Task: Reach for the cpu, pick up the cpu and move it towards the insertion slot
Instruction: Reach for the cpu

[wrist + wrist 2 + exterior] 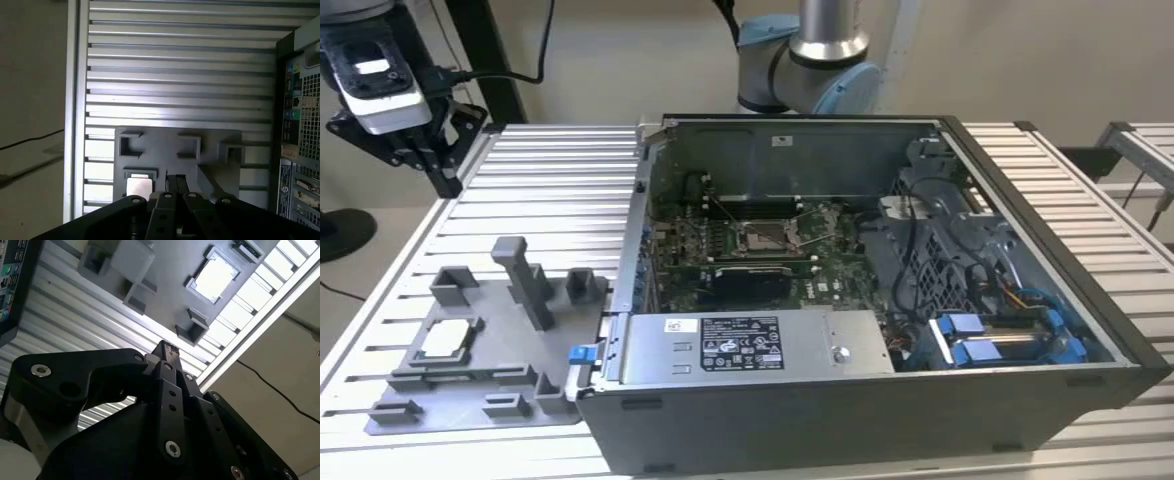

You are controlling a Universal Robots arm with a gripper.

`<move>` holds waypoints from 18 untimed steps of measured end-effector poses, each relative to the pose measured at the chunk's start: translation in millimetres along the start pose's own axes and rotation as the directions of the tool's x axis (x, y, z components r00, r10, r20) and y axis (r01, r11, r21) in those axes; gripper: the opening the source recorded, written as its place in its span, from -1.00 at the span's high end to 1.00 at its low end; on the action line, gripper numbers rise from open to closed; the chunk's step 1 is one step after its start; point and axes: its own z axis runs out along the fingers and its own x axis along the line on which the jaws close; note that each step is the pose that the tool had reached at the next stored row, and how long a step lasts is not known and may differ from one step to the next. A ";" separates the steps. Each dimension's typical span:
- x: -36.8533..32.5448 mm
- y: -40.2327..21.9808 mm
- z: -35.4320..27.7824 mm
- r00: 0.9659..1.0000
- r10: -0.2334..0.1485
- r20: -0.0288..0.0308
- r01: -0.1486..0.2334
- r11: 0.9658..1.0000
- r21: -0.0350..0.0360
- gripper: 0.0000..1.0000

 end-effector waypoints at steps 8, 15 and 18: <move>3.9 0.1 0.0 1.000 0.000 0.000 0.000 1.000 0.000 1.00; 16.2 -1.7 0.2 1.000 0.000 0.000 0.000 1.000 0.000 1.00; 20.2 -5.0 0.2 1.000 0.000 0.000 0.000 1.000 0.000 1.00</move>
